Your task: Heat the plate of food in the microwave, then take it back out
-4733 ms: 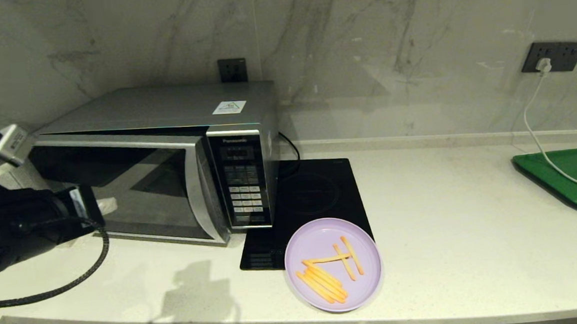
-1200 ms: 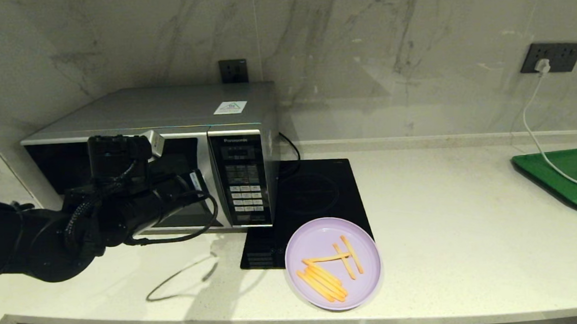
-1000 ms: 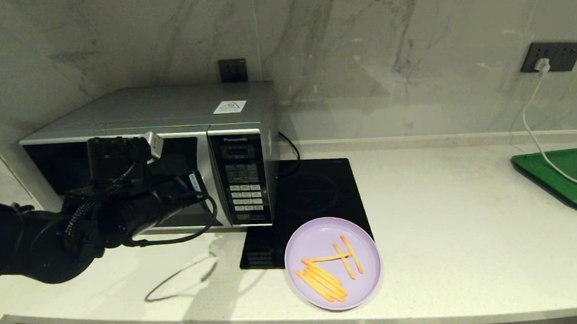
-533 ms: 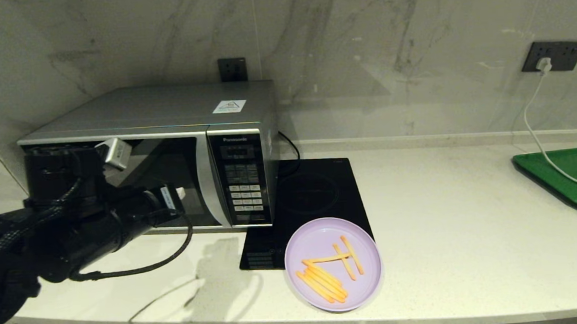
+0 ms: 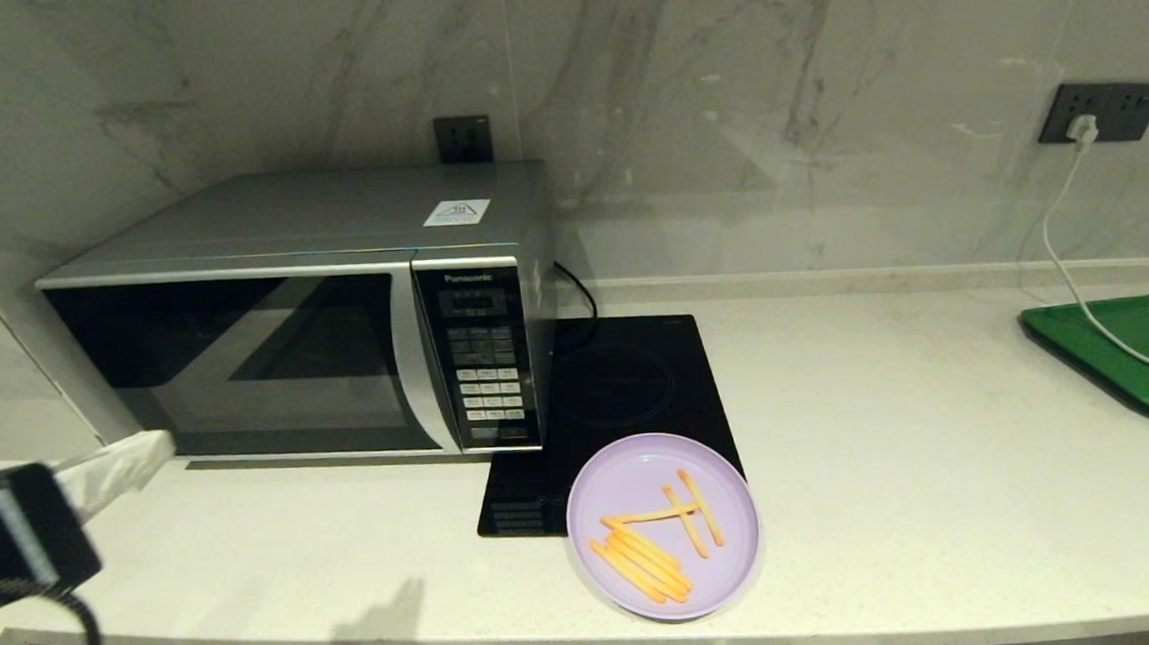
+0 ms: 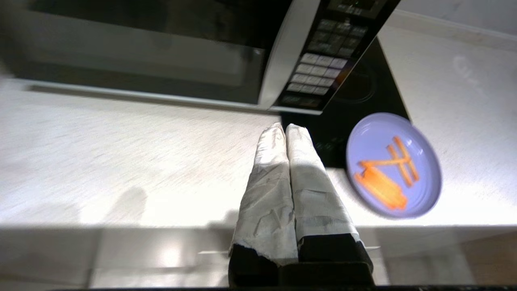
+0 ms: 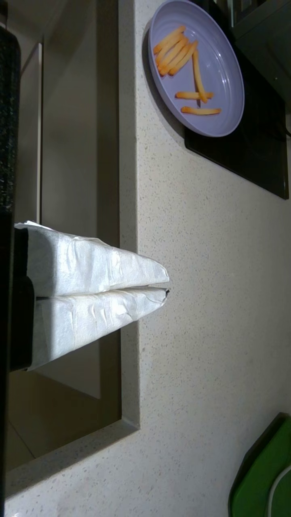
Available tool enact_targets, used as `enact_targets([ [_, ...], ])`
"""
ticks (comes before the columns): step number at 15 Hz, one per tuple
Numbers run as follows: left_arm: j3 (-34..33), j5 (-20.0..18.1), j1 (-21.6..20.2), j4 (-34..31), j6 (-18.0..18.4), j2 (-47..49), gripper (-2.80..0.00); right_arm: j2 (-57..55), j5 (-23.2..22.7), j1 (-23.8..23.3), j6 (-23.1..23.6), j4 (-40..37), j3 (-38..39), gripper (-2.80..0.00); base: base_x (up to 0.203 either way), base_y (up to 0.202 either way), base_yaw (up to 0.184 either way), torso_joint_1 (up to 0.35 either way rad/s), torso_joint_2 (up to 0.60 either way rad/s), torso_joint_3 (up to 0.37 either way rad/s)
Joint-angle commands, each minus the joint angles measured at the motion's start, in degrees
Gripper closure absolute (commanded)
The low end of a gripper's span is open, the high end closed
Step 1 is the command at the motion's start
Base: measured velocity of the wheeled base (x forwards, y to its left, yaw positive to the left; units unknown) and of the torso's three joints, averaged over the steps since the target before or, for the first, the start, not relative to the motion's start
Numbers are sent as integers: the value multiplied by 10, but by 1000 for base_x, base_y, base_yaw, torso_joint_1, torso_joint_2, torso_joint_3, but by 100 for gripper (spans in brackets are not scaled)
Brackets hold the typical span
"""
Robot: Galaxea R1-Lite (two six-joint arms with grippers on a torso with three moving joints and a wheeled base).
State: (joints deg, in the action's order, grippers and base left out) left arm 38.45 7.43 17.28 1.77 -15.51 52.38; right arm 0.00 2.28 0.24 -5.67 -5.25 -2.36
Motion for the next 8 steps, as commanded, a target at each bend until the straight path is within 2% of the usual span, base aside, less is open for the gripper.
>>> enact_targets([
  [1,-4,12,-8,-127,28,-201,0,-1,0,0,0,0,0,0,0,0,0,0,0,0],
  [3,-5,23,-24,-238,63,-313,0,-1,0,0,0,0,0,0,0,0,0,0,0,0],
  [5,14,67,-43,-335,83,-365,0,-1,0,0,0,0,0,0,0,0,0,0,0,0],
  [7,47,100,-54,-363,106,-364,0,-1,0,0,0,0,0,0,0,0,0,0,0,0],
  [8,50,103,-68,-364,117,-364,0,-1,0,0,0,0,0,0,0,0,0,0,0,0],
])
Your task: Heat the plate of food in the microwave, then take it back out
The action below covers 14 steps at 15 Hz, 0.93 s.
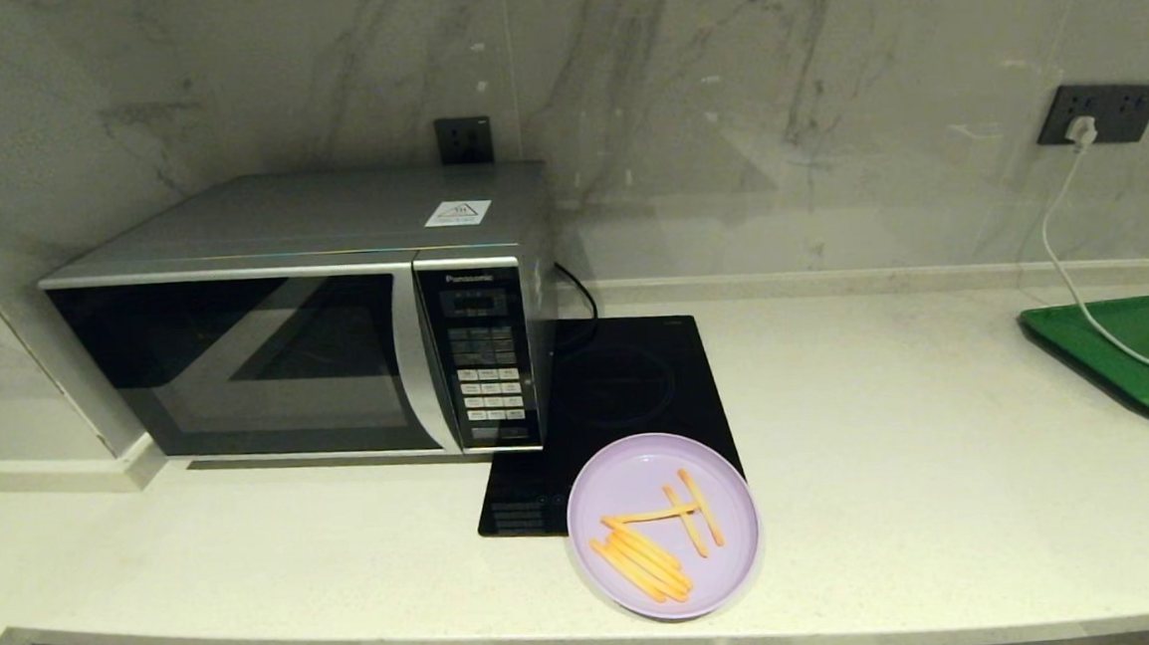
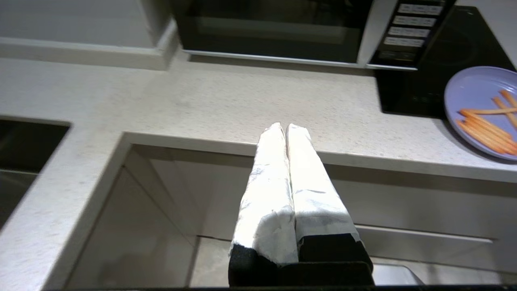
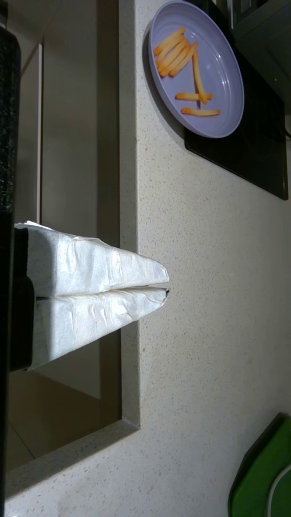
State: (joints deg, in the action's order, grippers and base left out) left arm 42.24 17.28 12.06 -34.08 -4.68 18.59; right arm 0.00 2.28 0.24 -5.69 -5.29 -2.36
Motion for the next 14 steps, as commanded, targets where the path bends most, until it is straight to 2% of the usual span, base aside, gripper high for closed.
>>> enact_targets([
  [1,21,5,-23,-6,23,-26,0,-1,0,0,0,0,0,0,0,0,0,0,0,0],
  [4,29,8,-27,-7,32,-26,0,-1,0,0,0,0,0,0,0,0,0,0,0,0],
  [6,44,0,-57,-7,61,-26,0,-1,0,0,0,0,0,0,0,0,0,0,0,0],
  [7,43,-20,-89,-7,71,-27,0,-1,0,0,0,0,0,0,0,0,0,0,0,0],
  [9,17,-96,-142,-10,76,-43,0,-1,0,0,0,0,0,0,0,0,0,0,0,0],
  [12,-37,-124,-128,-10,76,-120,0,-1,0,0,0,0,0,0,0,0,0,0,0,0],
  [14,-100,-168,-123,-4,87,-181,0,-1,0,0,0,0,0,0,0,0,0,0,0,0],
])
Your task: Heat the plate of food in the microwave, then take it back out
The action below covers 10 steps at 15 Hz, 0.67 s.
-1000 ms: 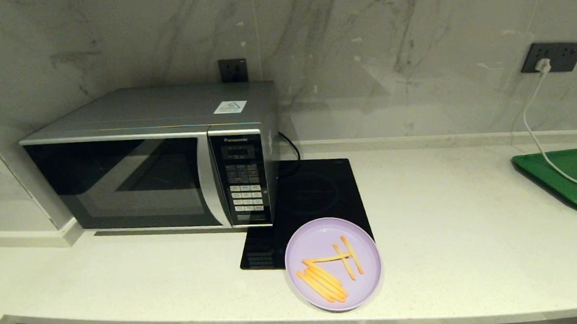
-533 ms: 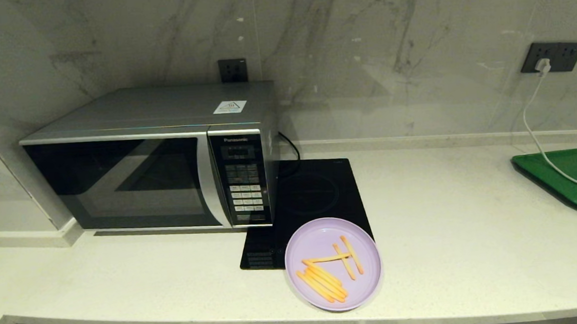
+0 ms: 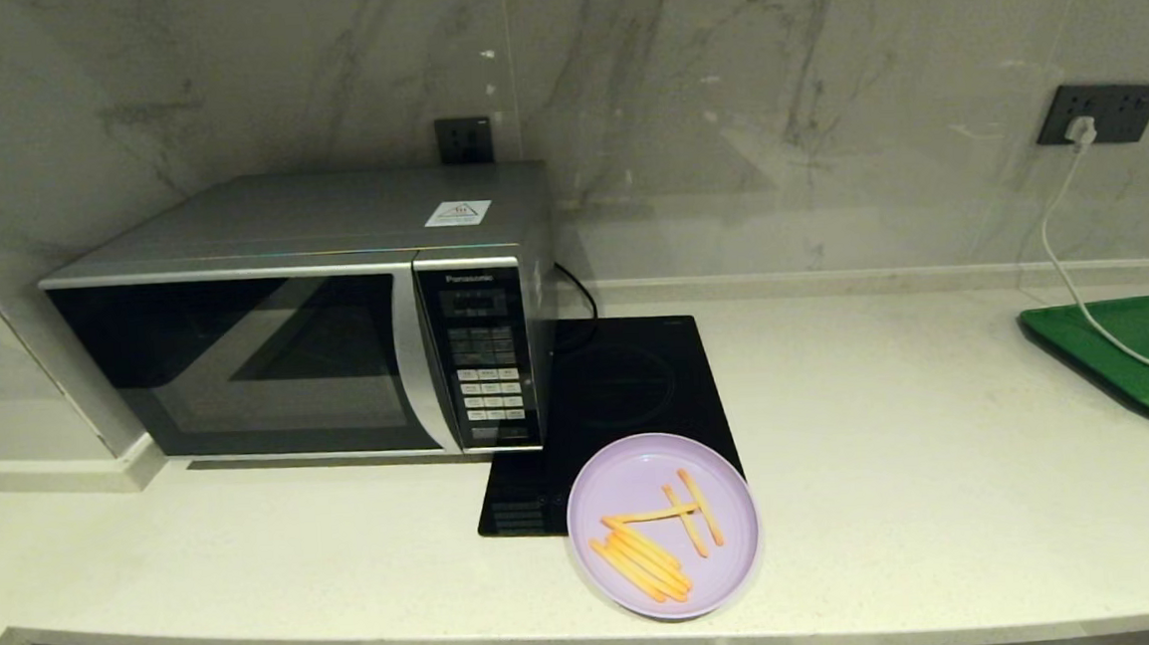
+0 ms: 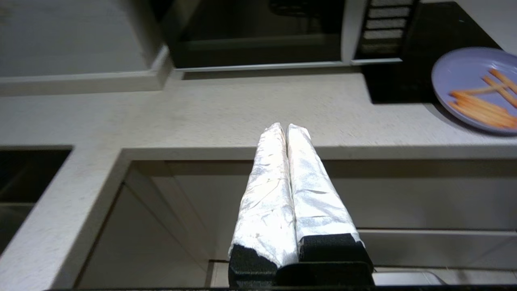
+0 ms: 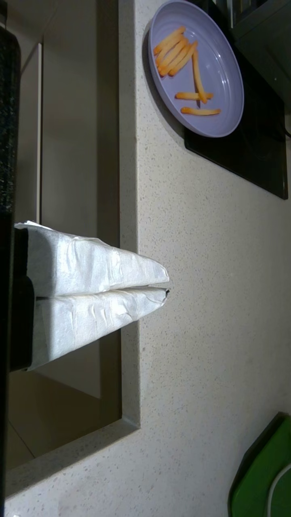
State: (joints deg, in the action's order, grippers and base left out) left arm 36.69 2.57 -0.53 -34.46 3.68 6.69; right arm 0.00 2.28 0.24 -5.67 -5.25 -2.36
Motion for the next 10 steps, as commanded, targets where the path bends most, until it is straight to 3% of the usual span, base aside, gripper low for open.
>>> enact_targets([
  [1,-75,-37,4,11,-1,-68,0,-1,0,0,0,0,0,0,0,0,0,0,0,0],
  [3,-165,-45,5,86,-14,-68,0,-1,0,0,0,0,0,0,0,0,0,0,0,0],
  [6,-342,-42,5,302,-12,-67,0,-1,0,0,0,0,0,0,0,0,0,0,0,0],
  [8,-372,-39,5,325,-11,-67,0,-1,0,0,0,0,0,0,0,0,0,0,0,0],
  [10,-365,-34,5,348,-37,-67,0,-1,0,0,0,0,0,0,0,0,0,0,0,0],
])
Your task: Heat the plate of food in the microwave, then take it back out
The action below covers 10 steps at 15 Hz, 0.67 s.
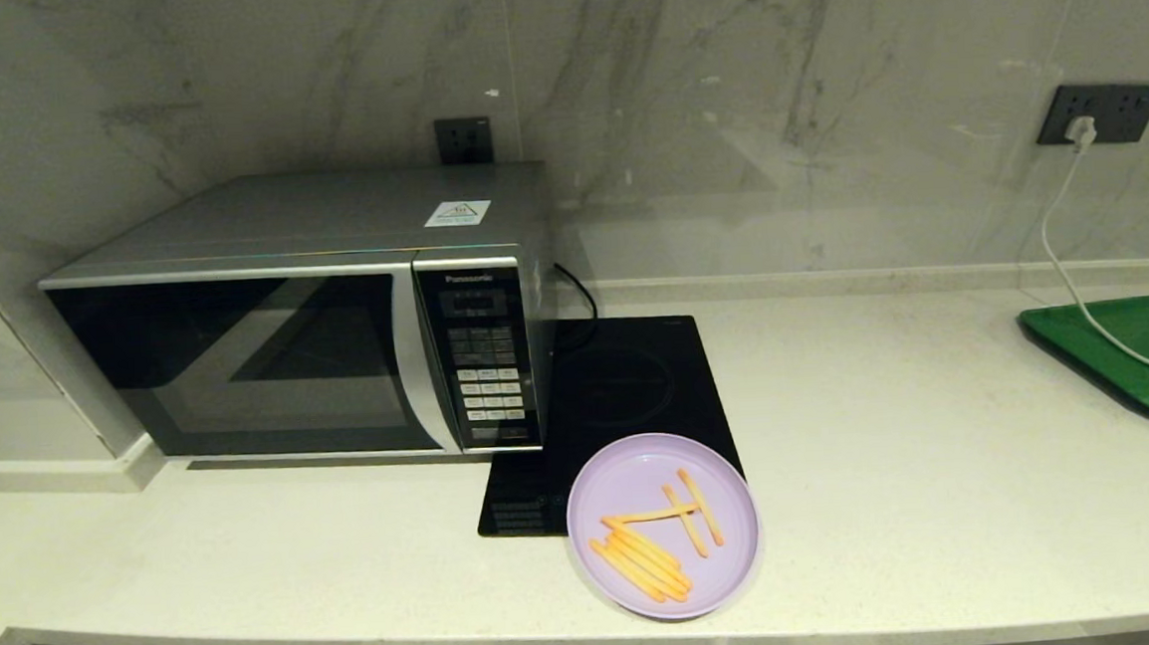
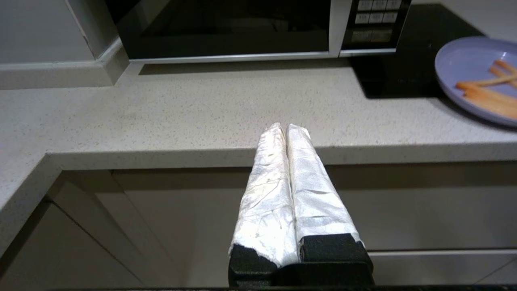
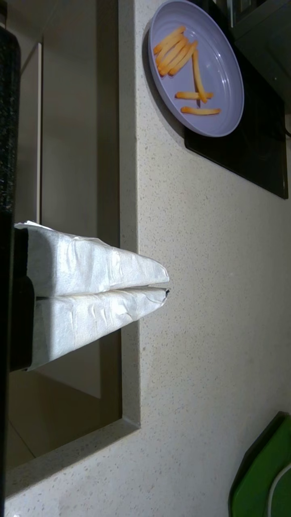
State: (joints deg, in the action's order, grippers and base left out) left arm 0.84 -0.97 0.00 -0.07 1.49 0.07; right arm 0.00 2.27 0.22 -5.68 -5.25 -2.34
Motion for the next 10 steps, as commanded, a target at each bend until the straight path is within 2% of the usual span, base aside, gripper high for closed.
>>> enact_targets([
  [1,-7,7,0,4,-27,-1,0,-1,0,0,0,0,0,0,0,0,0,0,0,0],
  [10,-7,11,0,5,-33,-1,0,-1,0,0,0,0,0,0,0,0,0,0,0,0],
])
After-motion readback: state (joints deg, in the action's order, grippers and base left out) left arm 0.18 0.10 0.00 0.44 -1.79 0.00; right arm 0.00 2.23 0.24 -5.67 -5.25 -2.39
